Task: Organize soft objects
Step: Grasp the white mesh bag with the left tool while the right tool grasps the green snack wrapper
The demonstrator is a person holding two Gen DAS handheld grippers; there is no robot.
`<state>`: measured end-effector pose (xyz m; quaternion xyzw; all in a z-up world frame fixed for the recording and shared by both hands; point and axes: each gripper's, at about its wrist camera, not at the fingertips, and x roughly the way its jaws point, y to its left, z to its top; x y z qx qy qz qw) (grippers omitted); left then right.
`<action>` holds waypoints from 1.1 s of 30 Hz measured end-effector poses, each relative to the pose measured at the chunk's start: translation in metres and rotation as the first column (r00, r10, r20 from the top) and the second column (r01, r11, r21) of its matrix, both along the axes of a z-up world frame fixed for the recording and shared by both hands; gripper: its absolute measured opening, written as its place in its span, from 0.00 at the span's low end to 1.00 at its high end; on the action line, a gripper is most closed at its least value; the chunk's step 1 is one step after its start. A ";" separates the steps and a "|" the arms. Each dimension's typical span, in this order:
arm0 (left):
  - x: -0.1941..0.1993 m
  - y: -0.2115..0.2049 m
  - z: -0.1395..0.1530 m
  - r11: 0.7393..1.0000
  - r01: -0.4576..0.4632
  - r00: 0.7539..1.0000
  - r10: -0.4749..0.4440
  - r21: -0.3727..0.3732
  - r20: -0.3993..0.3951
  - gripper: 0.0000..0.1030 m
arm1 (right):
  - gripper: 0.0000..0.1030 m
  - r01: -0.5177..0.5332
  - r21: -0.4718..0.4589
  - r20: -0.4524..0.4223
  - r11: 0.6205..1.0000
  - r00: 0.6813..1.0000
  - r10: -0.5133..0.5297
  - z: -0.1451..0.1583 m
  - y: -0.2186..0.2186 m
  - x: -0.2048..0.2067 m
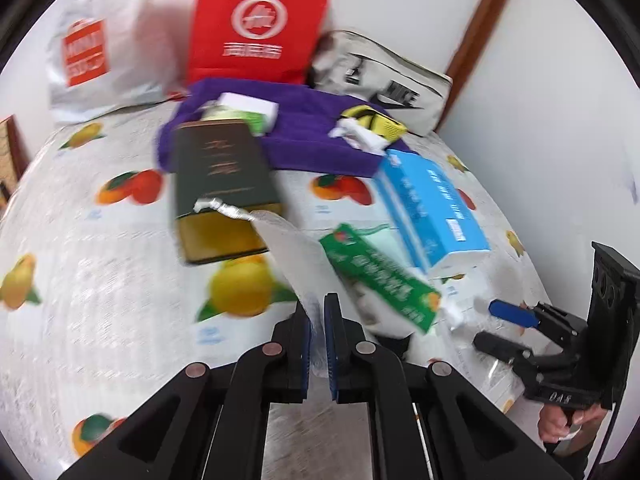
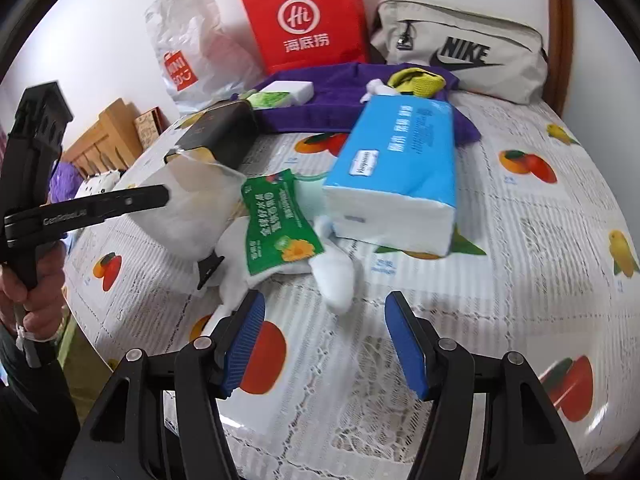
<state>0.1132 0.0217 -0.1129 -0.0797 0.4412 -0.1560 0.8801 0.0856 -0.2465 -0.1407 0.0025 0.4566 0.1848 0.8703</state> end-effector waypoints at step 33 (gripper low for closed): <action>-0.010 0.071 -0.052 0.992 -0.108 0.991 0.102 -0.068 -0.084 0.37 | 0.31 -0.107 -0.082 0.067 0.991 0.991 0.113 0.010 0.067 0.034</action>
